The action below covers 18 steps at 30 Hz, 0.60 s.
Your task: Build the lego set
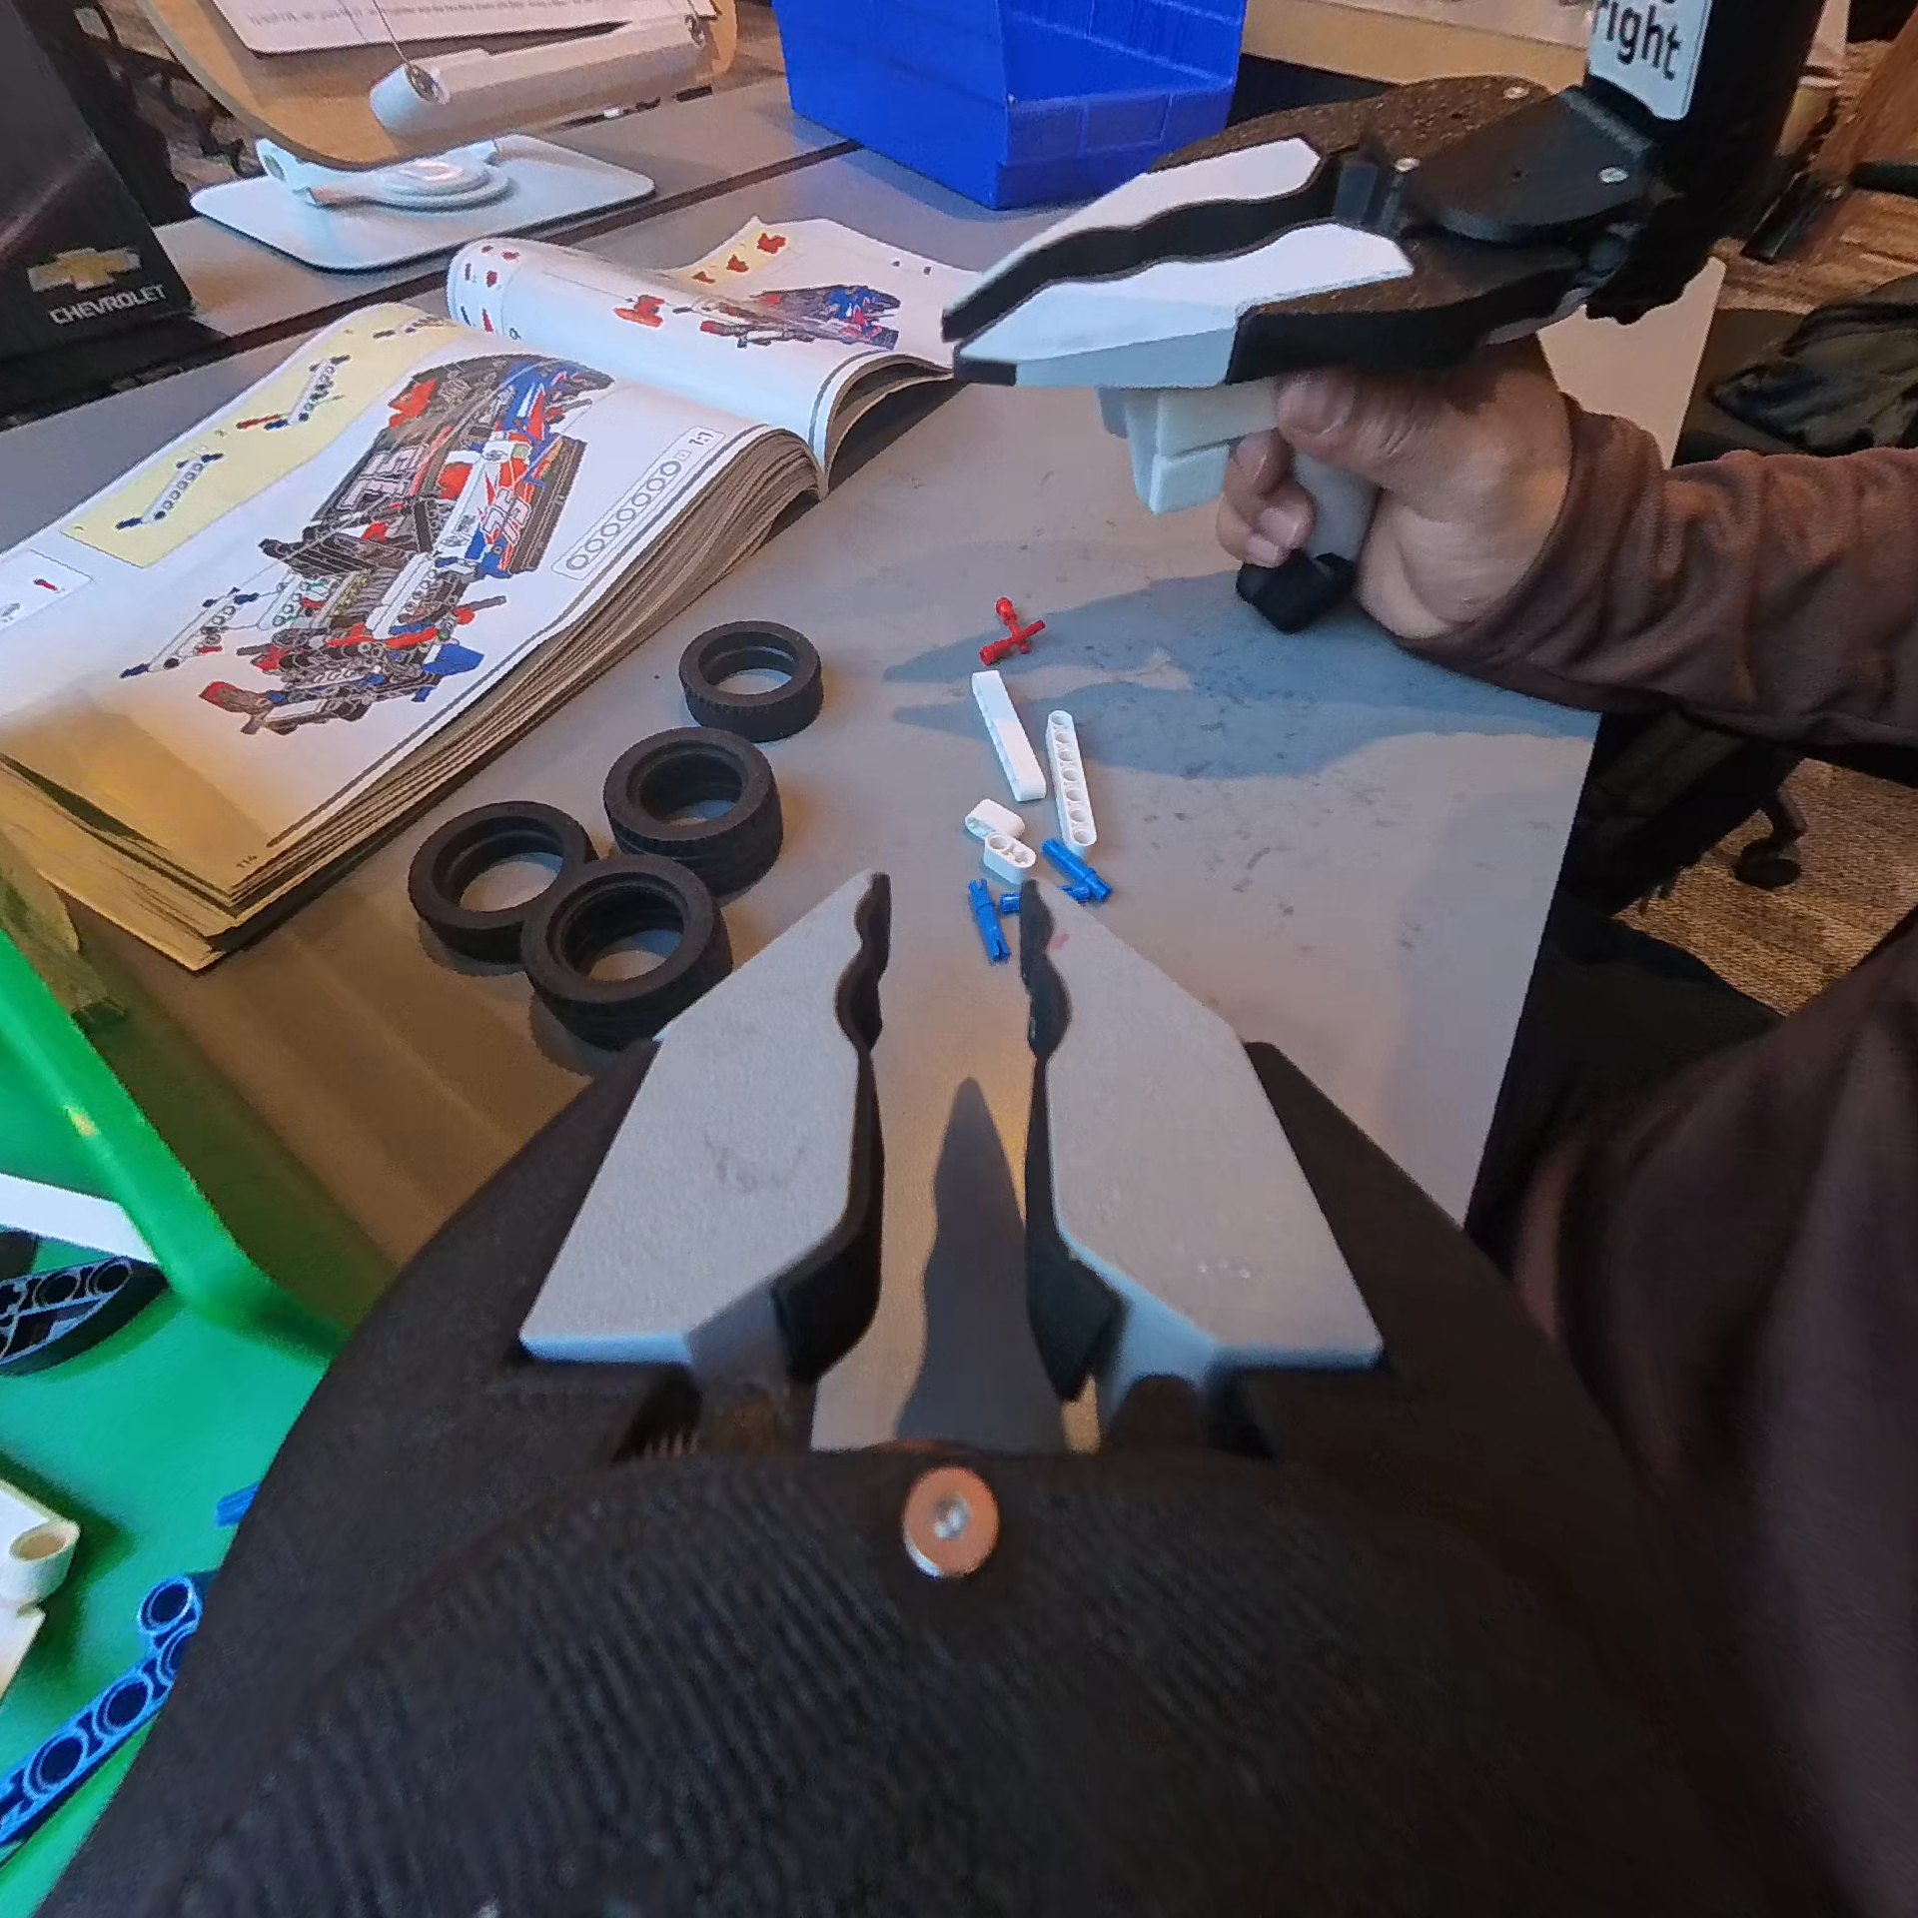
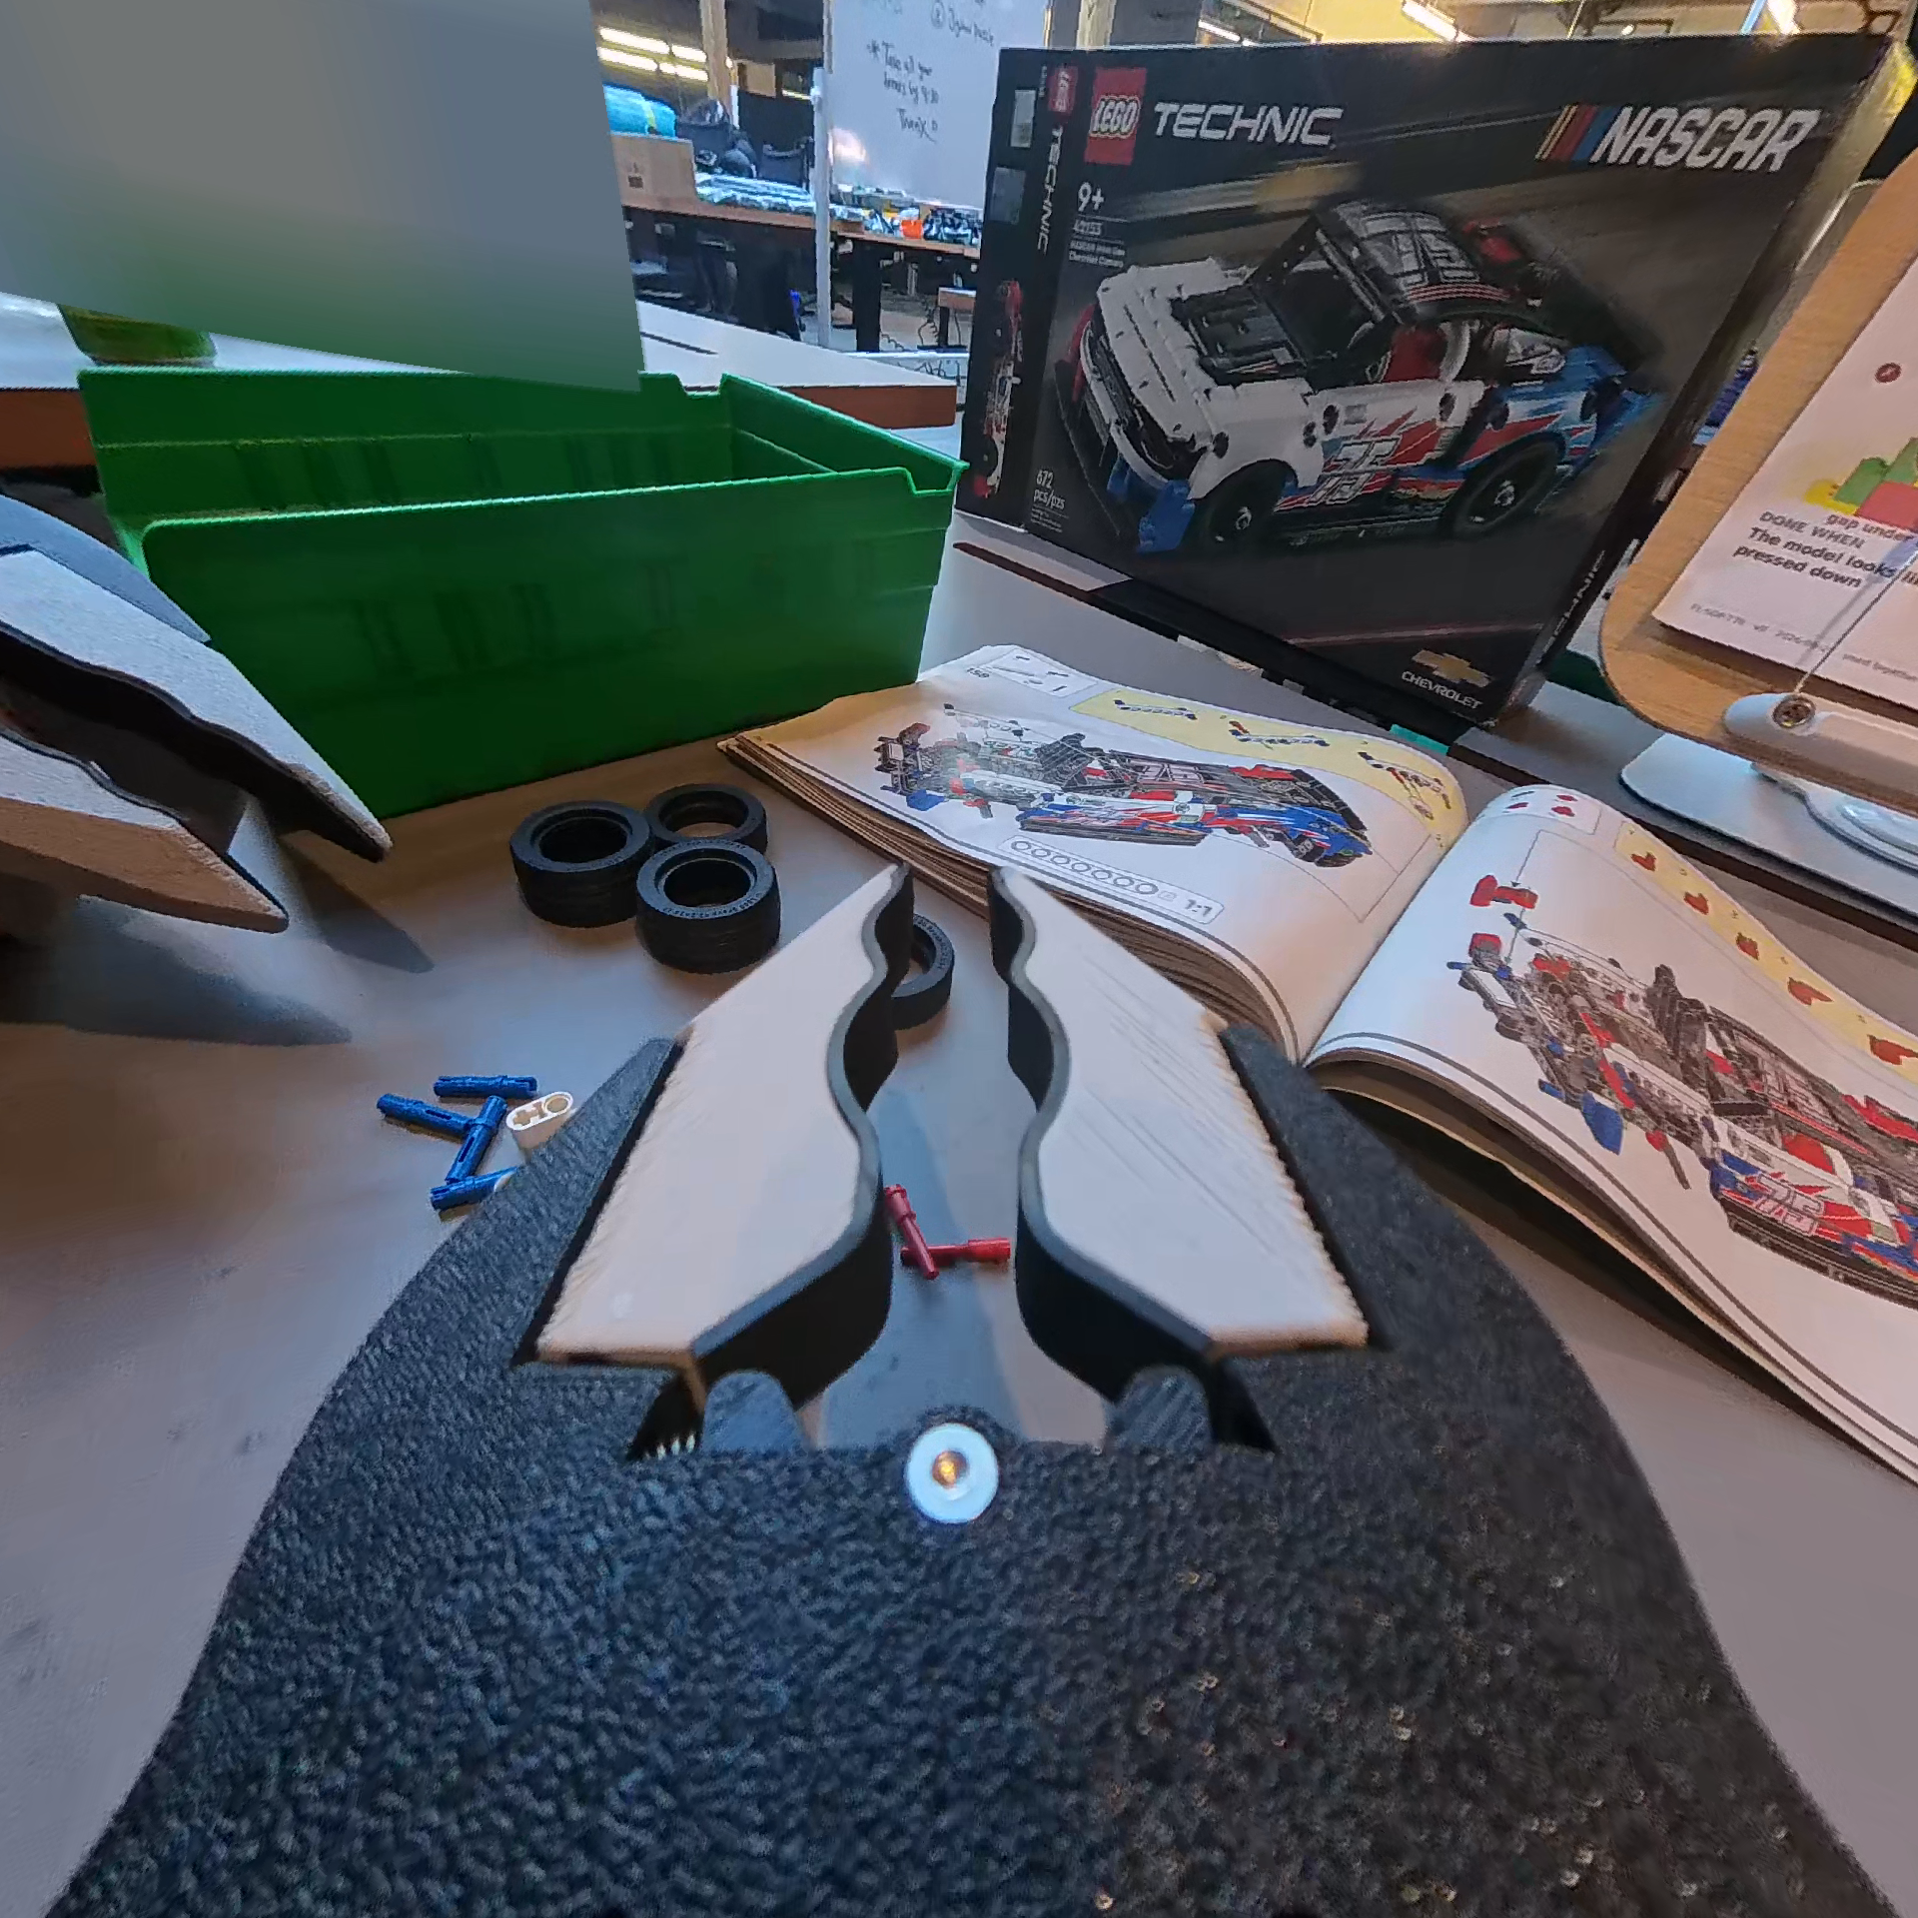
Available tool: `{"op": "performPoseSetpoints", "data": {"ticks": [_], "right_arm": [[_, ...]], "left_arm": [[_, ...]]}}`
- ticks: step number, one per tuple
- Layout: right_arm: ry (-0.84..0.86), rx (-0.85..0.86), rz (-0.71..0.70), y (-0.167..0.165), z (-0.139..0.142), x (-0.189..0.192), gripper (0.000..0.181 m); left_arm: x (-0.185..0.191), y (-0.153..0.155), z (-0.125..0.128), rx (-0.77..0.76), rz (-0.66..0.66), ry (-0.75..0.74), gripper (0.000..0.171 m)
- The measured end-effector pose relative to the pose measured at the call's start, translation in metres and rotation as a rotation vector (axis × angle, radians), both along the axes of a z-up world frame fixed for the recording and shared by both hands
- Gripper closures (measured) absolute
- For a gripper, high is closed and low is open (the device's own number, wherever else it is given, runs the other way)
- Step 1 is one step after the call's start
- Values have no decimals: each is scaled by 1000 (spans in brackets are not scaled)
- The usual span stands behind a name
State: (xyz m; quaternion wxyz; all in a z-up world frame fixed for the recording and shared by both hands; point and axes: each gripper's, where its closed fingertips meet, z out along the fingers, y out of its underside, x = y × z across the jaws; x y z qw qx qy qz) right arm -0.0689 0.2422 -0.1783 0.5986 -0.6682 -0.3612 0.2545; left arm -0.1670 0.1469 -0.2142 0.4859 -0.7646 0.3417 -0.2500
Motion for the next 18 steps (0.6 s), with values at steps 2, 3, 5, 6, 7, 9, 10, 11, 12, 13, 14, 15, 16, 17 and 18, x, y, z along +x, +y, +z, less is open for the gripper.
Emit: {"op": "performPoseSetpoints", "data": {"ticks": [2,3,5,6,7,9,10,11,12,13,14,15,16,17,18], "right_arm": [[-12,3,3,-1,-1,-1,167],[-16,6,4,-1,-1,-2,168],[-18,8,6,-1,-1,-2,169],[-18,7,6,-1,-2,-2,169],[-16,5,6,-1,-2,-2,169],[-12,2,5,0,-1,-1,169],[-11,0,5,0,-1,-1,169],[-11,-1,4,0,-1,-1,169],[-11,-1,4,0,-1,-1,169],[-12,-3,4,0,-2,-1,169],[-14,-4,5,0,-2,-2,169],[-16,-5,6,0,-2,-2,169],[-17,-4,6,0,-2,-2,170],[-18,-3,6,0,-2,-2,170],[-18,-4,7,0,-2,-2,170]], "left_arm": [[0,0,0,1,-1,0,150],[0,0,0,1,-1,1,150],[0,0,0,0,-2,0,150],[0,0,0,0,-3,-1,150],[0,0,0,-1,-3,-1,150],[0,0,0,-2,-4,-2,150],[0,-1,0,-2,-5,-3,150],[0,0,0,-2,-5,-4,150],[0,-1,0,-1,-5,-4,150],[0,-1,1,-1,-6,-5,150],[0,-1,1,-1,-6,-5,150],[0,-1,1,-1,-6,-6,150],[0,-1,1,-1,-6,-7,150],[0,-1,1,-1,-7,-7,150],[0,-1,1,-1,-7,-7,150]]}}
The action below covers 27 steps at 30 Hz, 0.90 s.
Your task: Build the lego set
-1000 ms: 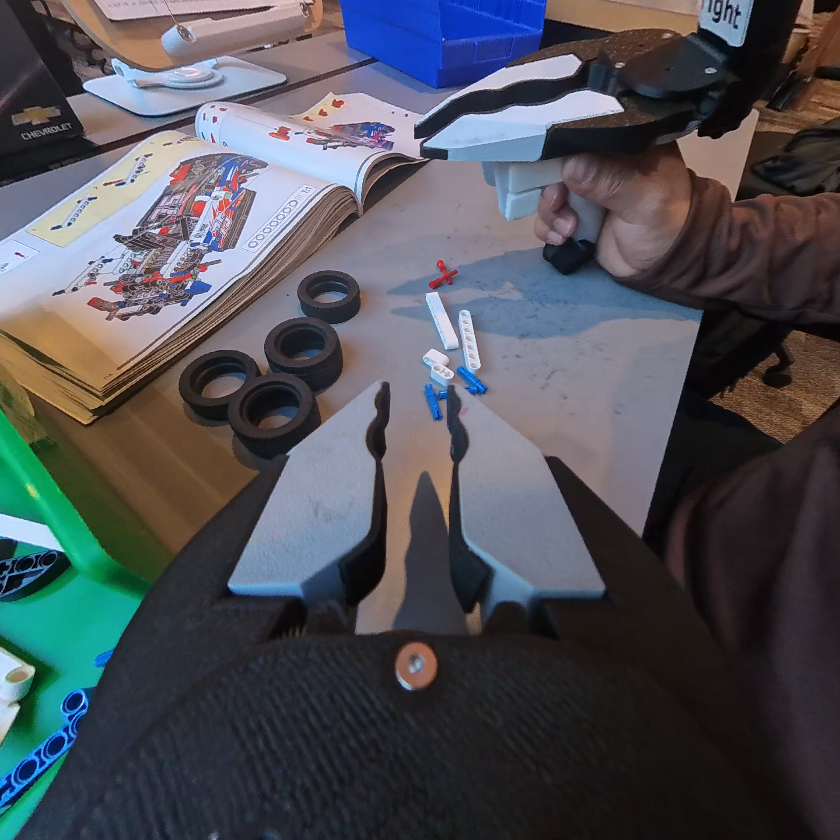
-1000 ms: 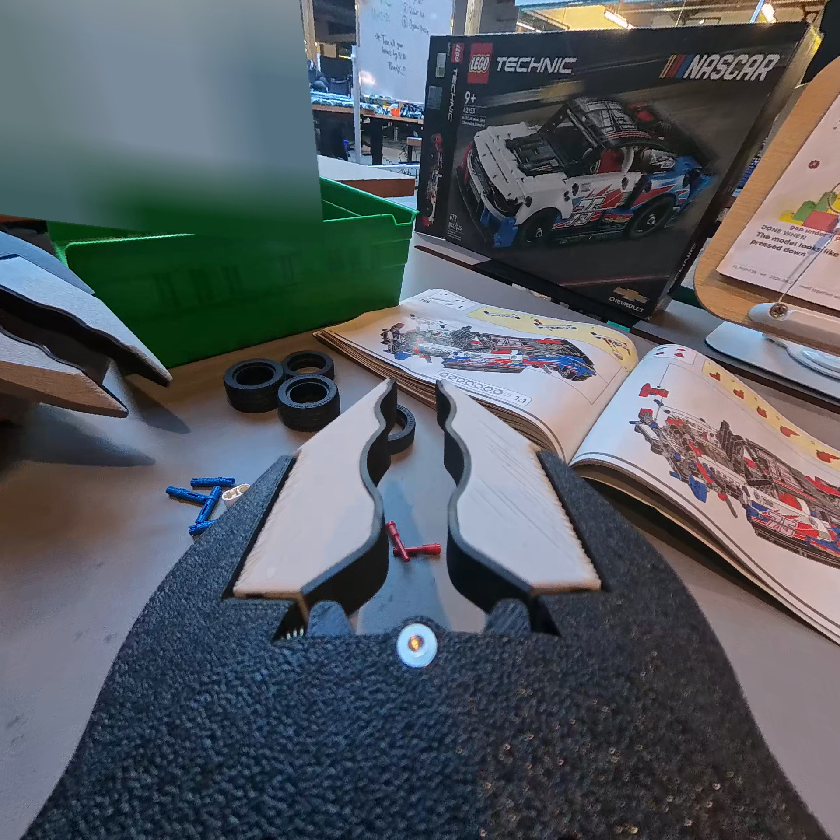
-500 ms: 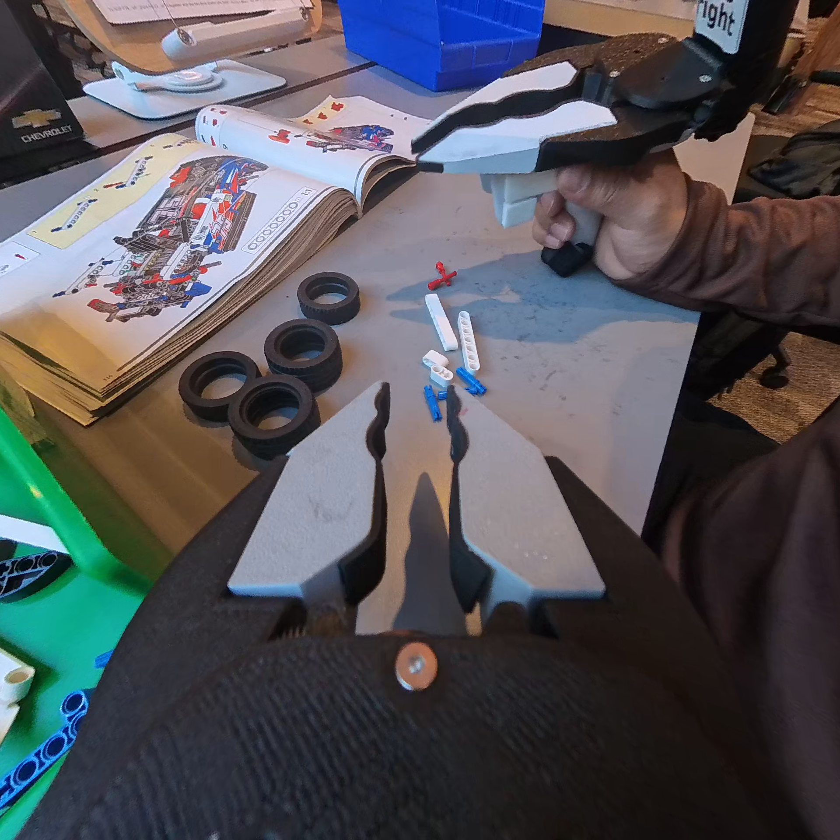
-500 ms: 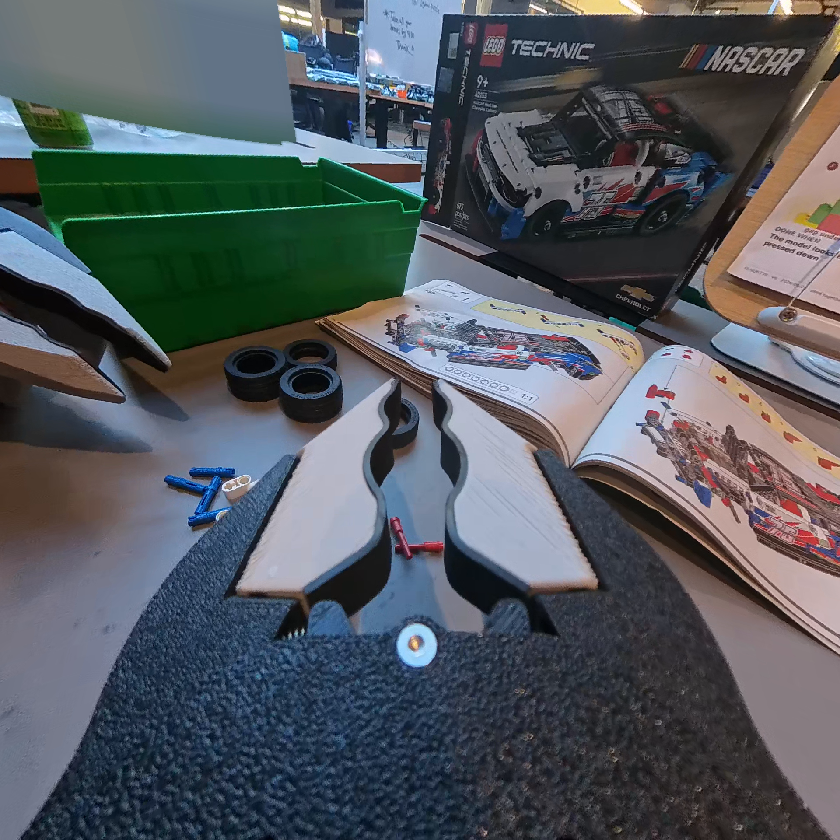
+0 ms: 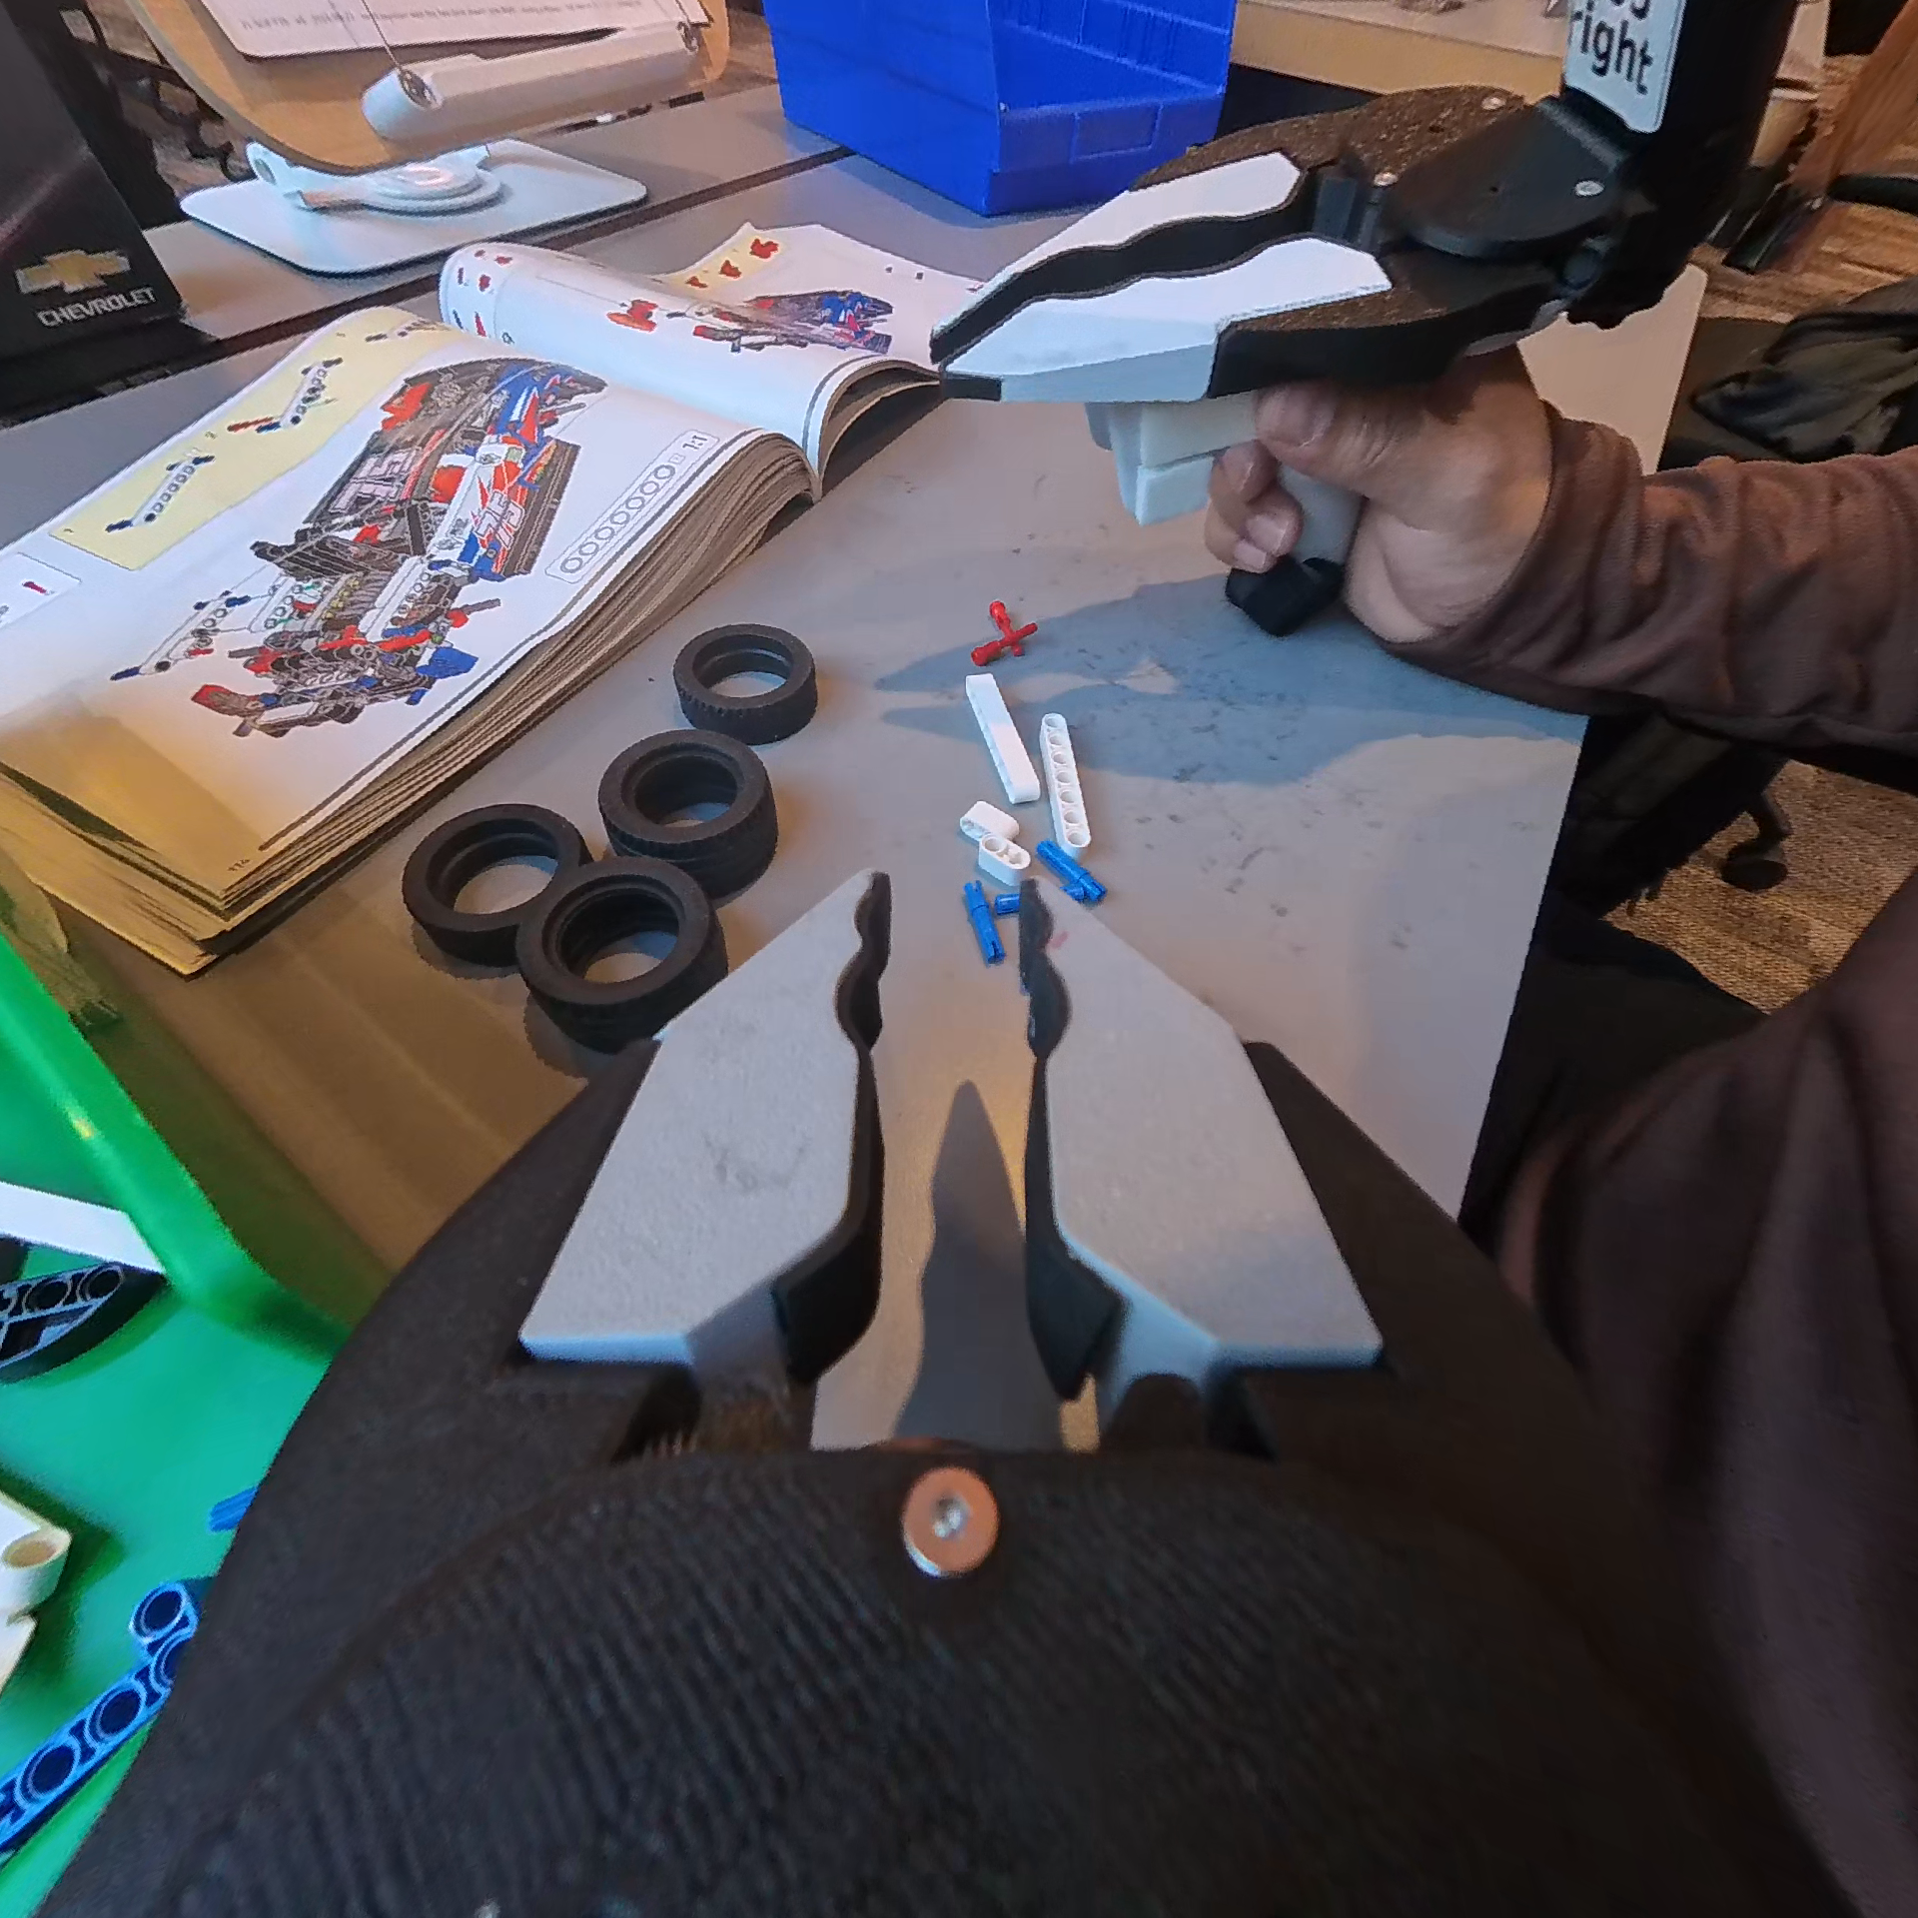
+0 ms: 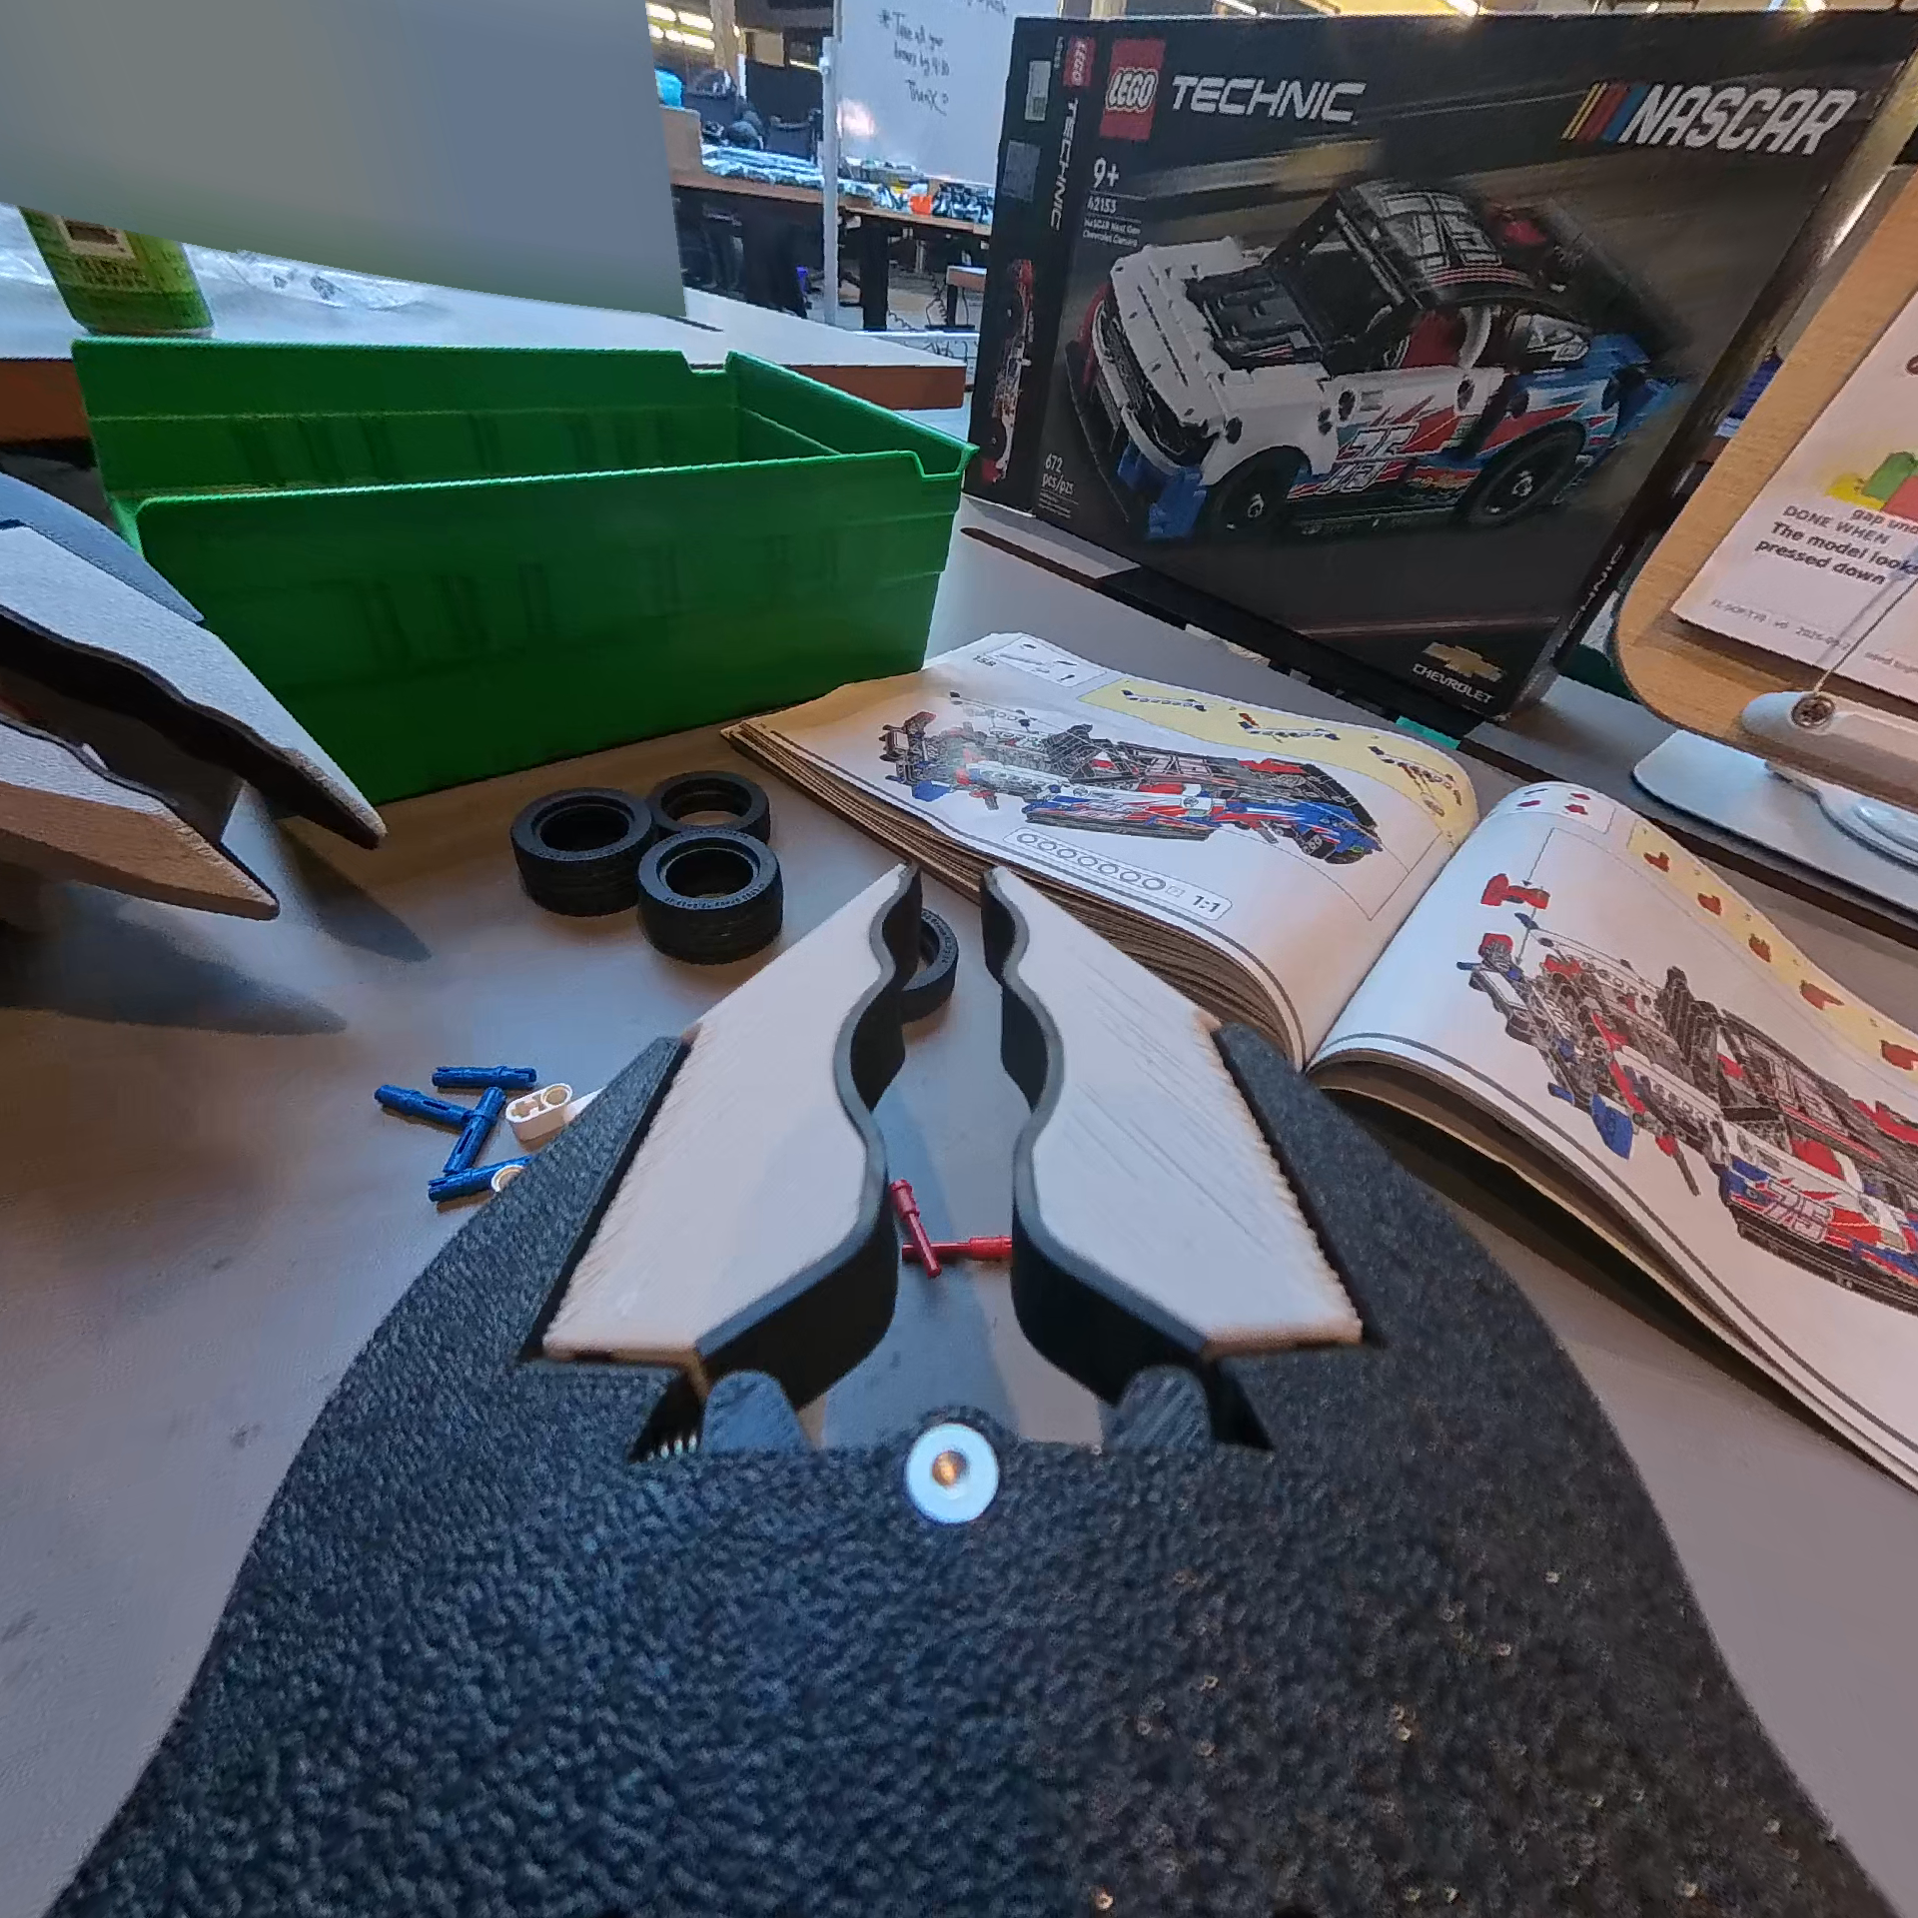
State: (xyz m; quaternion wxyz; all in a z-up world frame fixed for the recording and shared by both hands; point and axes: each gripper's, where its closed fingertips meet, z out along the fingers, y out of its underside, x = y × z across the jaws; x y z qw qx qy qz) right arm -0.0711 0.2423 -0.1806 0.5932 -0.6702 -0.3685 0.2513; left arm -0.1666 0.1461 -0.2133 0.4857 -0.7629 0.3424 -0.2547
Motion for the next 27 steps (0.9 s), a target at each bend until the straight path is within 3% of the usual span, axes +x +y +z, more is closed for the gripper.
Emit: {"op": "performPoseSetpoints", "data": {"ticks": [5,27], "right_arm": [[-5,7,18,-3,0,-2,180],[-14,5,21,-3,-1,-3,180]], "left_arm": [[0,0,-1,-4,-1,1,149],[0,0,-1,-10,-2,2,149]]}}
